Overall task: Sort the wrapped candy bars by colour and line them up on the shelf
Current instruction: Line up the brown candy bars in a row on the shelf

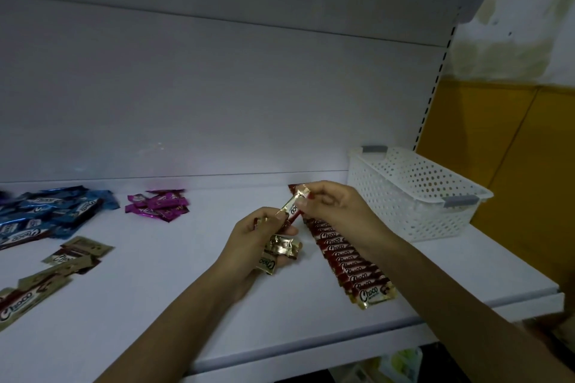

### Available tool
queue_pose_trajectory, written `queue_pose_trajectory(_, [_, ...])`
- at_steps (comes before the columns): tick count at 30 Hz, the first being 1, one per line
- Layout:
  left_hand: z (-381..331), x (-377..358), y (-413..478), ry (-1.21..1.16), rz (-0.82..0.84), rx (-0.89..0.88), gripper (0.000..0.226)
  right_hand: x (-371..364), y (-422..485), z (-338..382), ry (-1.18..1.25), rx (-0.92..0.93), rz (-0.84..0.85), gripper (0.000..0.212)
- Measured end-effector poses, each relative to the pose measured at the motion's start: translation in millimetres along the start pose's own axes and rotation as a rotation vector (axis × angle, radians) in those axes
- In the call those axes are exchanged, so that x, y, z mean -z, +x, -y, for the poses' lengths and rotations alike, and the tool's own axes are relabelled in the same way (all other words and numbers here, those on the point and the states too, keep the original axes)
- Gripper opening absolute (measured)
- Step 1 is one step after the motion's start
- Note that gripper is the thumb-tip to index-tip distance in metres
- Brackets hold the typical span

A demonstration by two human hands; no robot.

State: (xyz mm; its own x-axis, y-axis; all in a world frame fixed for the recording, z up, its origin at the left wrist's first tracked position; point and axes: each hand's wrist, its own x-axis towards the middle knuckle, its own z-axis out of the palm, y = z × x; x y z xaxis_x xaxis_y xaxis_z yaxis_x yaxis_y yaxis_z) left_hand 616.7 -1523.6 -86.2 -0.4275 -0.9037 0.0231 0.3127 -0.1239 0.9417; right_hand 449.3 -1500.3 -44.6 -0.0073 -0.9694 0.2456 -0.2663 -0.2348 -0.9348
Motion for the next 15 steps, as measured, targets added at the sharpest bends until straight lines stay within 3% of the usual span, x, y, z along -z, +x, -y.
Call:
queue_pose_trajectory(4, [1,2,2,0.009,-0.031,-0.017,0.014,-8,-2,-5,0.024,-0.009,-0.014,0.009])
queue_pose_trajectory(9, [4,5,6,-0.017,-0.084,0.008,0.015,17,-9,-2,0.106,-0.075,-0.083,0.015])
queue_pose_trajectory(12, [6,7,8,-0.063,-0.115,0.007,0.024,42,-30,-7,-0.016,-0.034,-0.046,0.004])
queue_pose_trajectory(15, [8,7,9,-0.079,-0.123,-0.018,0.026,72,-56,-11,-0.209,0.026,0.011,0.012])
